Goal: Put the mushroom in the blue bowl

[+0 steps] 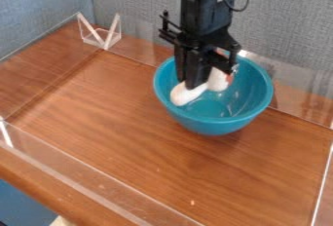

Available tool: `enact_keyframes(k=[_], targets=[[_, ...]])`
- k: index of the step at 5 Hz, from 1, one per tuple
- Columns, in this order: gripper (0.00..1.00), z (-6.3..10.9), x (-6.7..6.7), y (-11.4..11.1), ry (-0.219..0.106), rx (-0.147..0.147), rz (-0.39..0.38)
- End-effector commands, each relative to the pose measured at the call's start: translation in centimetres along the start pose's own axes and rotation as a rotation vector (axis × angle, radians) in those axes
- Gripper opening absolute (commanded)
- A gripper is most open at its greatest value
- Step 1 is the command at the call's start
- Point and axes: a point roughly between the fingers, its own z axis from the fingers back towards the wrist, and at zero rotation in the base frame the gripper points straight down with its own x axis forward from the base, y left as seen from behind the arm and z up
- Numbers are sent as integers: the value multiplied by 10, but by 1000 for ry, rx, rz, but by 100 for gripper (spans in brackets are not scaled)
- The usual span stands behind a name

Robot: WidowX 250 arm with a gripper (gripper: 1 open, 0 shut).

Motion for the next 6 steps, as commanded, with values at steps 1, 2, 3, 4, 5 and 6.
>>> enact_keyframes(k=[1, 2, 3, 4, 5, 6], targets=[[0, 25, -3, -1, -65, 18, 5], [0, 29, -7, -2, -59, 21, 14], [0, 30, -10, -5, -51, 23, 14], [0, 30, -11, -8, -40, 25, 15], [0, 30, -13, -10, -28, 26, 21], [0, 30, -15, -10, -17, 27, 31]])
